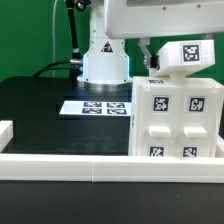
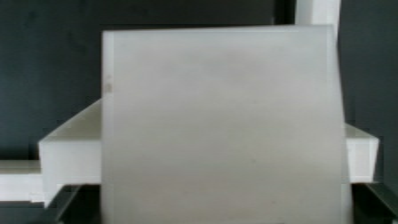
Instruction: Assemble cabinet
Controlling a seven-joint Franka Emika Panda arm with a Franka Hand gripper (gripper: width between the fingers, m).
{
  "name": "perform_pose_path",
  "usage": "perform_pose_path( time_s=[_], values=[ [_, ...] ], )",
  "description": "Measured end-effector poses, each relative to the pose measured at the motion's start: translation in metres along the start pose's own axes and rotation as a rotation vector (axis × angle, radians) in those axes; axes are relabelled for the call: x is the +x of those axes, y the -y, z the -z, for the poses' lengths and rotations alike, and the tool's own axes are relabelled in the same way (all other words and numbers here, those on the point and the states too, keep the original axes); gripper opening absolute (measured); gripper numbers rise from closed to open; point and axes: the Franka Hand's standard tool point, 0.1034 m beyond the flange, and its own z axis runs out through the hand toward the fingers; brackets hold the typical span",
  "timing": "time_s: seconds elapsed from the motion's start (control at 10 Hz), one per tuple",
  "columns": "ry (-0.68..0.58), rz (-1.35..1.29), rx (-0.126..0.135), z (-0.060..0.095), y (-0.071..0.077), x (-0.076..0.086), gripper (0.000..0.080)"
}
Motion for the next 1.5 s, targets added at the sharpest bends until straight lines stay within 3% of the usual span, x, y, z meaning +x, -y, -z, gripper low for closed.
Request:
perform_pose_path(
  time_s=[0.1,0.5,0.6,0.8,1.2,1.3,1.5],
  values=[
    [-0.016,-0.004,0.017,0.000,-0.001,-0.002,0.0563],
    [-0.053,-0.018,0.013,-0.001,-0.002,-0.005,0.0563],
    [-0.052,-0.019,0.013,-0.002,-0.002,-0.005,0.0744],
    [-0.052,-0.019,0.013,-0.002,-0.002,-0.005,0.0788],
    [-0.064,-0.016,0.013,0.002,-0.003,-0.004,0.0797],
    [-0.123,-0.016,0.010,0.016,-0.006,-0.001,0.0797],
    [-0.252,-0.015,-0.010,0.016,-0.009,-0.014,0.0797]
  ],
)
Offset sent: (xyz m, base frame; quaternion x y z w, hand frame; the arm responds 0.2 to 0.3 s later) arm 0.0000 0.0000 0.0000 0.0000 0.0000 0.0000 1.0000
